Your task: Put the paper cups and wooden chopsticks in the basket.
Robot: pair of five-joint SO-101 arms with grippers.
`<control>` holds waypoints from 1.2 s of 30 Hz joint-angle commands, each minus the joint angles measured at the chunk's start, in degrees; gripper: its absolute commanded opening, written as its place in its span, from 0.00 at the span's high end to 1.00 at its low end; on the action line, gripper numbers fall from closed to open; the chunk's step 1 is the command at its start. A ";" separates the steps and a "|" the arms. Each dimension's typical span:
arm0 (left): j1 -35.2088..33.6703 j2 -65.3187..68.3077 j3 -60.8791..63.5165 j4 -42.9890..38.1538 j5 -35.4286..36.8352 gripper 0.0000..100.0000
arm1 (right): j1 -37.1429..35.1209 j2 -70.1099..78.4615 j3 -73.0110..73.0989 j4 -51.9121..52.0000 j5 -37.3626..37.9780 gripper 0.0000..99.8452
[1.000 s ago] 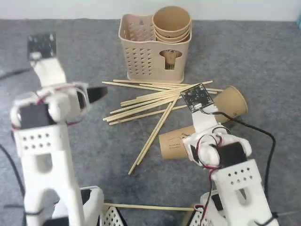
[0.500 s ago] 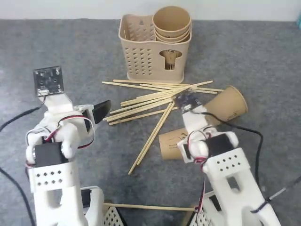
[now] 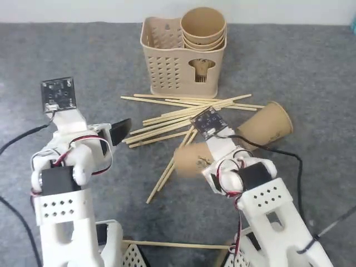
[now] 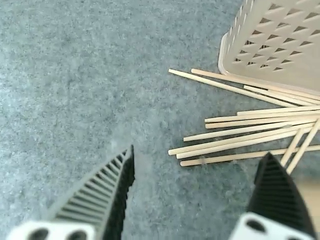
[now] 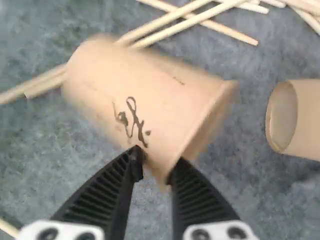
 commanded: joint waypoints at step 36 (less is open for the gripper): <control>-3.60 -0.35 22.81 -31.91 0.88 0.64 | 8.40 58.07 -120.97 8.75 21.63 0.99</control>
